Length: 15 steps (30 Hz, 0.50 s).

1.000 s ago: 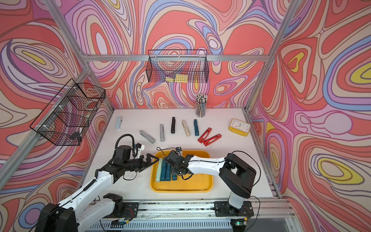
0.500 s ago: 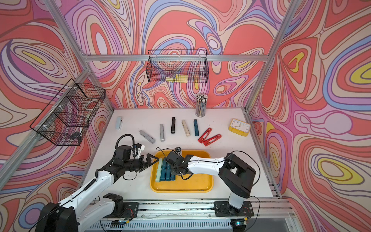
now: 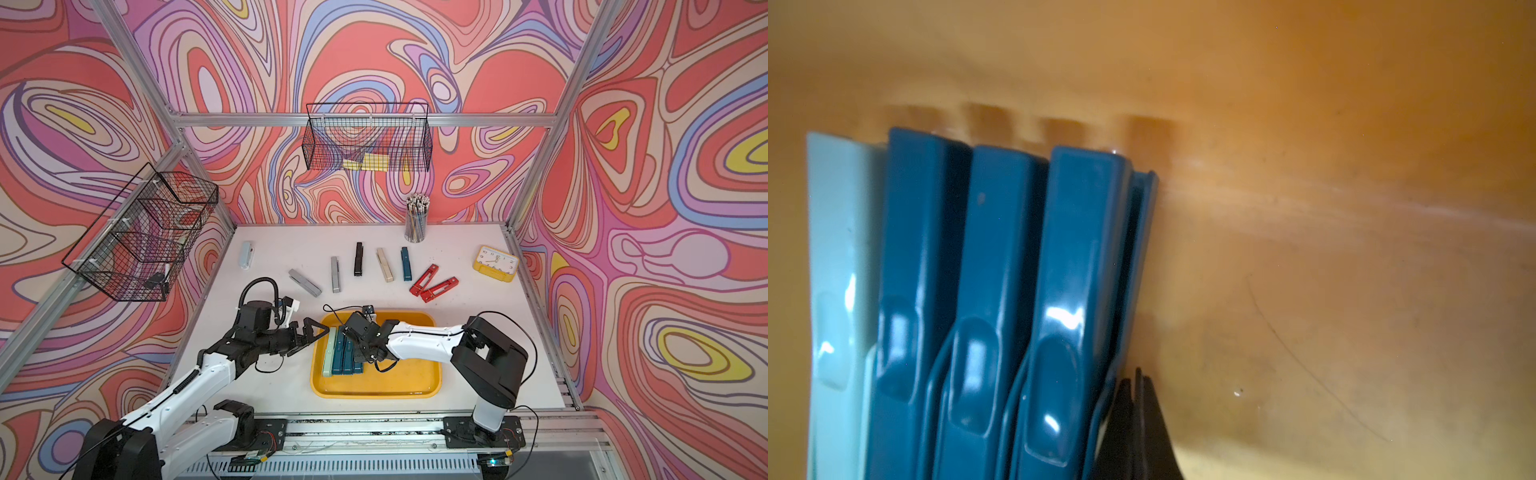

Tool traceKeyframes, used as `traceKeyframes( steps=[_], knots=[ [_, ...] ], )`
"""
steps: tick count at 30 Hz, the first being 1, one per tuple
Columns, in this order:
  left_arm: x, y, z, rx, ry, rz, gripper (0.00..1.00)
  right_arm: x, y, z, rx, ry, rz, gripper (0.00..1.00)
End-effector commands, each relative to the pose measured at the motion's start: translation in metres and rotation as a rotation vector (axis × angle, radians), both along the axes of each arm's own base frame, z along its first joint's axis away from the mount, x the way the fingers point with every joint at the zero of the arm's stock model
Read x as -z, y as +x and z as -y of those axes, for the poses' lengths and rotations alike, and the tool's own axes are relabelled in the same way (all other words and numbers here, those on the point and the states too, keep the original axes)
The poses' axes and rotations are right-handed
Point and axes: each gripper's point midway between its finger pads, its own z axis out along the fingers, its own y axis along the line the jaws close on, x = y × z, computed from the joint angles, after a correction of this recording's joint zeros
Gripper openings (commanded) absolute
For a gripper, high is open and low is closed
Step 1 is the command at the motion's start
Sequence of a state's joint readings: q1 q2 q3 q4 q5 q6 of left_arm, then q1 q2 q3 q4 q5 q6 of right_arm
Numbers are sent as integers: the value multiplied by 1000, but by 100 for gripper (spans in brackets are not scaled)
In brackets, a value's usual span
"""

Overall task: Put the pruning pliers into the storage box
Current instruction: Place the pruning pliers in the storage box.

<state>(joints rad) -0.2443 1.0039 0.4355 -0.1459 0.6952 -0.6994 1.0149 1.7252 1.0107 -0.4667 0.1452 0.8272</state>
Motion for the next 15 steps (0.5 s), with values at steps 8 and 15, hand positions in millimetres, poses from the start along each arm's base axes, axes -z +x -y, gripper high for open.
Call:
traceKeyframes(
  steps=[8,15],
  knots=[
    [-3,4,1,11,17,23,99,-20,0,27,39,-49,48,0],
    [-10,7,2,30,38,25,99,-35,4,36,42,-48,80,12]
  ],
)
